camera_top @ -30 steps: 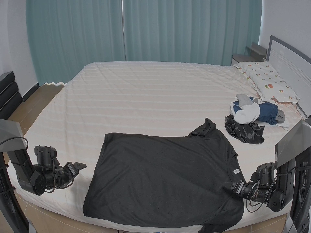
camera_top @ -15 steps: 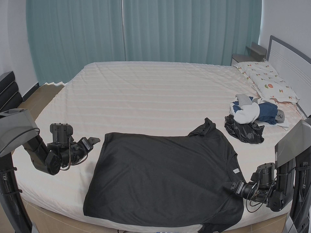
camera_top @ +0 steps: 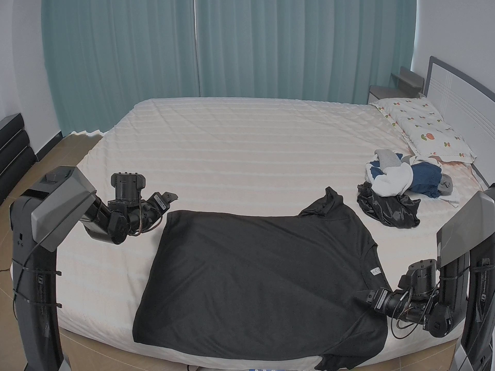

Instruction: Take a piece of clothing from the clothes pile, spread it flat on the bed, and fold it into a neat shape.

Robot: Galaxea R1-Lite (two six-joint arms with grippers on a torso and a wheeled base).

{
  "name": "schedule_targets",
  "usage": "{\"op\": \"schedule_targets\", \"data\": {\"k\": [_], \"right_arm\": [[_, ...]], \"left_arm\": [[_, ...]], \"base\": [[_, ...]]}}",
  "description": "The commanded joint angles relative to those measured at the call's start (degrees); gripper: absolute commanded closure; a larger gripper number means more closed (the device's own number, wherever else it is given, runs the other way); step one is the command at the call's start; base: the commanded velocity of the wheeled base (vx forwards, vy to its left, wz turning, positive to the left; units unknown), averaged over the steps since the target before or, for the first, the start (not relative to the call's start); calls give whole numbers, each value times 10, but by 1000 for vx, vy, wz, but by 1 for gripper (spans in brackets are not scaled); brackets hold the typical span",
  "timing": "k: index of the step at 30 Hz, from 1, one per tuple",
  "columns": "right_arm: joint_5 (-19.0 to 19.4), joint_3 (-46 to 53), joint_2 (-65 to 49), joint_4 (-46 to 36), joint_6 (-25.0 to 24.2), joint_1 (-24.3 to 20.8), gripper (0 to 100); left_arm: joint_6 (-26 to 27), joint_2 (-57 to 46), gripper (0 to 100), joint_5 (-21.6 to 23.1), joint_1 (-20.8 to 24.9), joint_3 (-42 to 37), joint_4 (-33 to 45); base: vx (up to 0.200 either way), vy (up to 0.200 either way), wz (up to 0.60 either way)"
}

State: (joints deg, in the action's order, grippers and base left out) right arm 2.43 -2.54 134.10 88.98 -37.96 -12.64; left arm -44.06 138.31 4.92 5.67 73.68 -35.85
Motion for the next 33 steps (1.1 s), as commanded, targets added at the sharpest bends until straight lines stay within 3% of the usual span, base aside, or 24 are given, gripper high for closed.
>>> {"op": "schedule_targets", "data": {"k": [1, 5, 18, 19, 25, 33], "right_arm": [[0, 0, 2, 6, 0, -5, 0], [1, 0, 3, 6, 0, -5, 0], [1, -1, 0, 6, 0, -5, 0], [1, -1, 0, 6, 0, -5, 0], [1, 0, -2, 6, 0, -5, 0], [0, 0, -2, 7, 0, -4, 0]], "left_arm": [[-12, 68, 0, -12, 6, 50, 3], [-34, 85, 0, -15, 10, 75, 2], [-35, 116, 0, -28, 11, 125, 8], [-36, 118, 100, -29, 11, 128, 8], [-35, 126, 100, -33, 13, 135, 8], [-39, 126, 100, -101, 9, 145, 4]], "base": [[0, 0, 0], [0, 0, 0], [0, 0, 0], [0, 0, 0], [0, 0, 0], [0, 0, 0]]}}
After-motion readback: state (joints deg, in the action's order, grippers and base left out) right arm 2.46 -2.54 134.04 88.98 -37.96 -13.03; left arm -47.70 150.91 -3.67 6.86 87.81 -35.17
